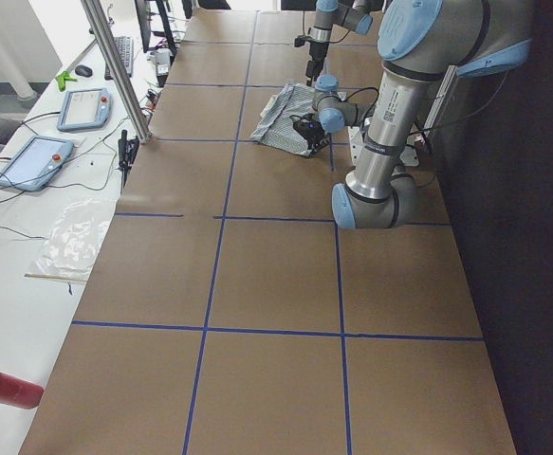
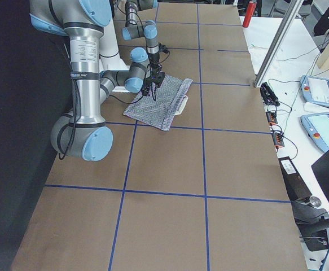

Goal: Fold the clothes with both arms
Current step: 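Push the shirt with the left gripper to rotate it upright while right holds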

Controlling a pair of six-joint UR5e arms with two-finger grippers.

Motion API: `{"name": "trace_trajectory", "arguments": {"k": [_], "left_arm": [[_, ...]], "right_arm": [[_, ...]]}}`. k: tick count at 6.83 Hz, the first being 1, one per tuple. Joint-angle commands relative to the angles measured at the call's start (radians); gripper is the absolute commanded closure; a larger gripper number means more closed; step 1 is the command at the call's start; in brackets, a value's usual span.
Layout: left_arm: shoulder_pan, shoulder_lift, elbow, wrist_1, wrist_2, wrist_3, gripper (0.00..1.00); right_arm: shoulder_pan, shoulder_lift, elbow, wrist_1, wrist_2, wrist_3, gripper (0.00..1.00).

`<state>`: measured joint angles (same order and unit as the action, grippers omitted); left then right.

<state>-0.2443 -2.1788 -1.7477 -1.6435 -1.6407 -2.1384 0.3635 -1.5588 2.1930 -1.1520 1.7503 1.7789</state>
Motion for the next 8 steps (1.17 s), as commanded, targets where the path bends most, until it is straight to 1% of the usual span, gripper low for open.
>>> {"name": "trace_trajectory", "arguments": {"k": [1, 3, 5, 6, 7, 8], "left_arm": [[-0.006, -0.001, -0.006, 0.002, 0.001, 0.015, 1.0], [-0.067, 0.001, -0.001, 0.004, 0.001, 0.046, 1.0], [-0.172, 0.001, 0.042, -0.002, 0.002, 0.124, 1.0], [-0.214, -0.001, 0.074, -0.024, 0.042, 0.173, 1.0], [-0.275, -0.003, 0.127, -0.094, 0.048, 0.233, 1.0], [-0.332, -0.037, 0.227, -0.177, 0.048, 0.309, 1.0]], "right_arm": [[0.0, -0.001, -0.002, 0.0, 0.002, -0.001, 0.0], [0.002, -0.001, -0.007, 0.0, 0.002, 0.001, 0.0], [0.005, 0.0, -0.007, 0.0, 0.0, -0.001, 0.0], [0.009, 0.0, -0.01, 0.0, 0.0, -0.001, 0.0], [0.008, 0.0, -0.022, 0.003, 0.0, -0.001, 0.0], [0.006, 0.009, -0.038, 0.003, -0.003, -0.001, 0.0]]}}
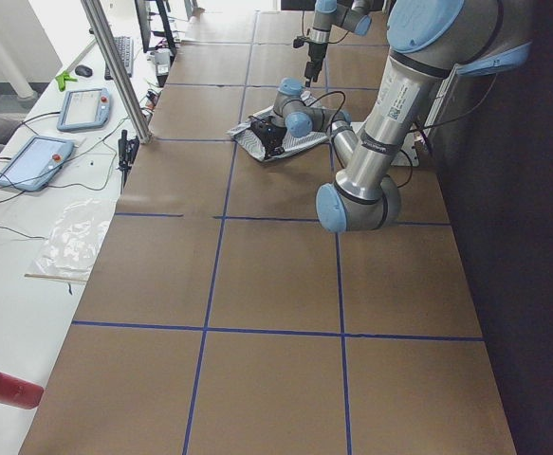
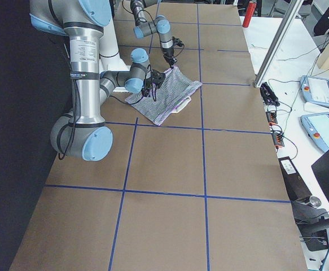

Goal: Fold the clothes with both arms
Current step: 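Push the shirt with the left gripper to rotate it upright while right holds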

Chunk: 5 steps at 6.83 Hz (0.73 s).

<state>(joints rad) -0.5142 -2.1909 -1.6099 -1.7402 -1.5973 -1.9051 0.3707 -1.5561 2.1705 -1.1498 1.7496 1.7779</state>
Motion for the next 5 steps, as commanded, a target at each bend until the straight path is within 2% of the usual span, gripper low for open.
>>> {"name": "trace_trajectory", "arguments": {"k": [1, 2, 3, 4, 5], "left_arm": [[-0.102, -0.088, 0.214, -0.176, 0.005, 0.134, 1.0], [-0.137, -0.181, 0.381, -0.281, 0.007, 0.19, 1.0], [-0.15, -0.228, 0.466, -0.368, 0.032, 0.246, 1.0], [-0.15, -0.249, 0.51, -0.442, 0.092, 0.341, 1.0], [-0.152, -0.253, 0.566, -0.525, 0.103, 0.374, 1.0]], "right_arm": [[-0.001, 0.01, -0.018, 0.001, -0.002, 0.0, 0.0], [-0.001, 0.011, -0.017, 0.001, -0.002, 0.0, 0.0], [-0.002, 0.013, -0.017, 0.002, -0.004, 0.0, 0.0], [-0.003, 0.013, -0.018, 0.001, -0.005, 0.0, 0.0], [-0.004, 0.016, -0.017, 0.001, -0.008, 0.002, 0.0]]}}
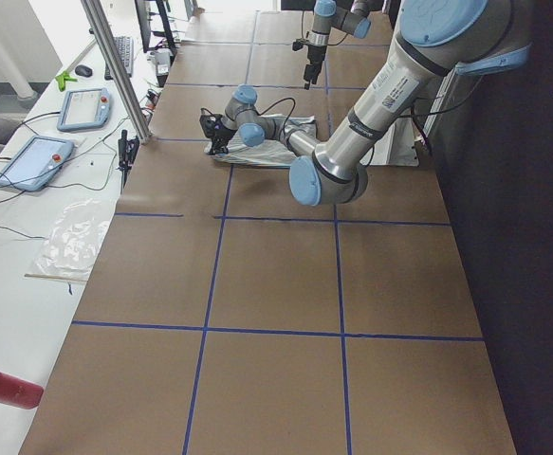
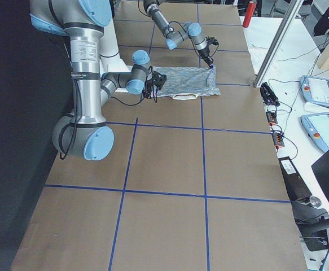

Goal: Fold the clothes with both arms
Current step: 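Push the shirt with the left gripper to rotate it upright while right holds, then release the shirt with the right gripper and raise the left gripper away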

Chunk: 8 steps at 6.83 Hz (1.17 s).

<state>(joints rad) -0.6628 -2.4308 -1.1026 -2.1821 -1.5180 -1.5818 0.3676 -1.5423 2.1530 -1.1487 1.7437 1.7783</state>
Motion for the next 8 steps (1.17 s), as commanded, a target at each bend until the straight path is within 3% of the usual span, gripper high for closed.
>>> {"name": "trace_trajectory", "arguments": {"k": [1, 2, 4, 5, 6, 7, 8], "left_arm": [[-0.003, -0.013, 0.09, -0.1, 0.059, 0.054, 0.98], [-0.014, -0.013, 0.093, -0.099, 0.064, 0.104, 0.01], [-0.07, -0.004, 0.081, -0.082, 0.011, 0.173, 0.0], [-0.09, 0.016, 0.025, -0.011, -0.108, 0.202, 0.0], [-0.089, 0.13, -0.182, 0.081, -0.128, 0.236, 0.0], [-0.087, 0.204, -0.359, 0.197, -0.131, 0.282, 0.0], [-0.081, 0.231, -0.478, 0.291, -0.193, 0.284, 0.0]], "right_arm": [[0.002, 0.033, -0.008, -0.003, -0.004, 0.001, 0.0], [0.002, 0.036, -0.013, -0.003, -0.021, 0.0, 0.0], [0.013, 0.076, -0.048, -0.013, -0.068, -0.075, 0.0], [0.03, 0.108, -0.086, -0.014, -0.078, -0.144, 0.0], [0.042, 0.157, -0.105, -0.09, -0.078, -0.289, 0.0], [0.051, 0.291, -0.123, -0.326, -0.078, -0.406, 0.0], [0.051, 0.414, -0.175, -0.502, -0.078, -0.49, 0.0]]}}
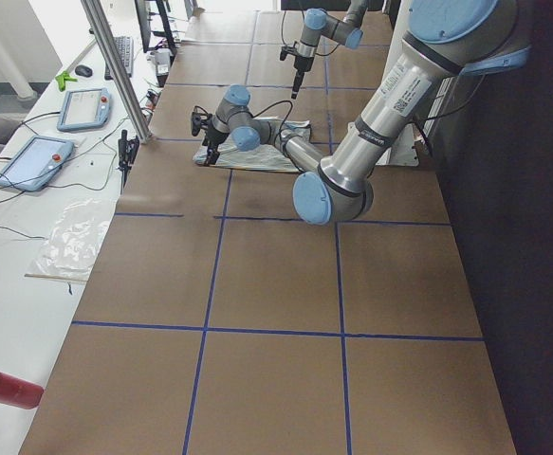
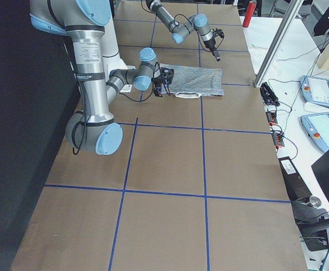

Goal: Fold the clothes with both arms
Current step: 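Release the shirt with the right gripper and raise the left gripper away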

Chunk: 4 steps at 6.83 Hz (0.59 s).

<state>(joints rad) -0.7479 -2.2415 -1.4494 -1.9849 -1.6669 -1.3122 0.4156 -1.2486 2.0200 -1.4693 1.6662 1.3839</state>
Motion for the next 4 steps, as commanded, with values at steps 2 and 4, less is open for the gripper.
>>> {"name": "trace_trajectory", "arguments": {"k": [2, 4], "left_arm": [[0.025, 0.1, -0.241, 0.12, -0.073, 0.008, 0.0], [0.025, 0.109, -0.239, 0.118, -0.073, 0.013, 0.0]], "right_arm": [[-0.01, 0.277, -0.183, -0.28, 0.004, -0.109, 0.0], [-0.072, 0.281, -0.239, -0.299, 0.0, -0.132, 0.0]]}}
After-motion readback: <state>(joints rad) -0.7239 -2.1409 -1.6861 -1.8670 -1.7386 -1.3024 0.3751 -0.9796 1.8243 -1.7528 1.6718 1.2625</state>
